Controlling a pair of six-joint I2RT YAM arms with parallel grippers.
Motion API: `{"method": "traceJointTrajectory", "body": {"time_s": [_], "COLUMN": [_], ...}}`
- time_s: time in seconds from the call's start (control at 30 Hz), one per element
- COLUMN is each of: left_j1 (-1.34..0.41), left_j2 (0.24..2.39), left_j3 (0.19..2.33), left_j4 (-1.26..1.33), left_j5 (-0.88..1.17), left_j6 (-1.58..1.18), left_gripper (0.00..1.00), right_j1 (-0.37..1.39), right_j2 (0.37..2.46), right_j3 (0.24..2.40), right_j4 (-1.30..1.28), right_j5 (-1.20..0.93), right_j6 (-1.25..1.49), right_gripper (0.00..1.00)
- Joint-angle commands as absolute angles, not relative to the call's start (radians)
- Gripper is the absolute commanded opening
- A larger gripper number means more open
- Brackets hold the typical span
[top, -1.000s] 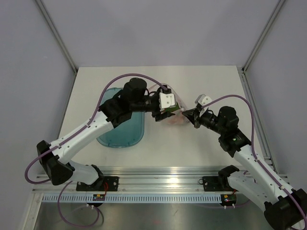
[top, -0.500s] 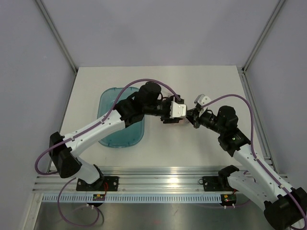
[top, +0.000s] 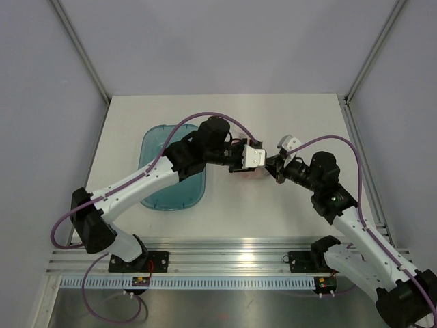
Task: Place the food in the zip-top bag and seal the zipper
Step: Adjust the zipper food storage bag at the center of the board.
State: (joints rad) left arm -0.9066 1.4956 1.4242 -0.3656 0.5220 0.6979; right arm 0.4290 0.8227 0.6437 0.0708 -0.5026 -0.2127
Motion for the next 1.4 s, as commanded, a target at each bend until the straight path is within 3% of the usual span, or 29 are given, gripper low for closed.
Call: {"method": "traceJointTrajectory", "body": {"time_s": [0.0,0.33,0.47,0.57,0.7,0.8,0.9,1.37], "left_j1": [-0.902,-0.893,-0.891,-0.888,-0.876,-0.859,-0.845,-0.836], "left_j2": [1.488,1.5,1.516,1.523,1.525,1.523,1.522,1.52], "left_j3": [1.453,1.447,1.456,1.463,1.463,1.468,1.468,1.466], "left_j4": [-0.325,-0.318,-0.318,-0.321,-0.324,-0.324,-0.325,-0.327], "left_j5": [0.596,0.588,0.574,0.568,0.58,0.615,0.637,0.655], "left_j6": [0.667,0.653,0.653,0.643,0.635,0.623,0.614,0.598], "left_gripper": [0.38,0.34,0.1,0.0,0.0,0.0,0.0,0.0], "right_j1": [0.422,0.422,0.422,0.42,0.422,0.42,0.42,0.422], "right_j2": [0.801,0.79,0.784,0.793,0.798,0.81,0.802,0.873], "right_j3": [0.675,0.673,0.673,0.678,0.696,0.726,0.736,0.793], "right_j4": [0.103,0.104,0.101,0.097,0.062,0.017,0.008,0.026], "right_j5": [-0.515,-0.512,-0.518,-0.52,-0.552,-0.56,-0.552,-0.641], "right_j6": [-0.216,-0.216,-0.216,-0.219,-0.222,-0.239,-0.25,-0.212], "right_gripper": [0.0,0.0,0.0,0.0,0.0,0.13,0.16,0.09]}}
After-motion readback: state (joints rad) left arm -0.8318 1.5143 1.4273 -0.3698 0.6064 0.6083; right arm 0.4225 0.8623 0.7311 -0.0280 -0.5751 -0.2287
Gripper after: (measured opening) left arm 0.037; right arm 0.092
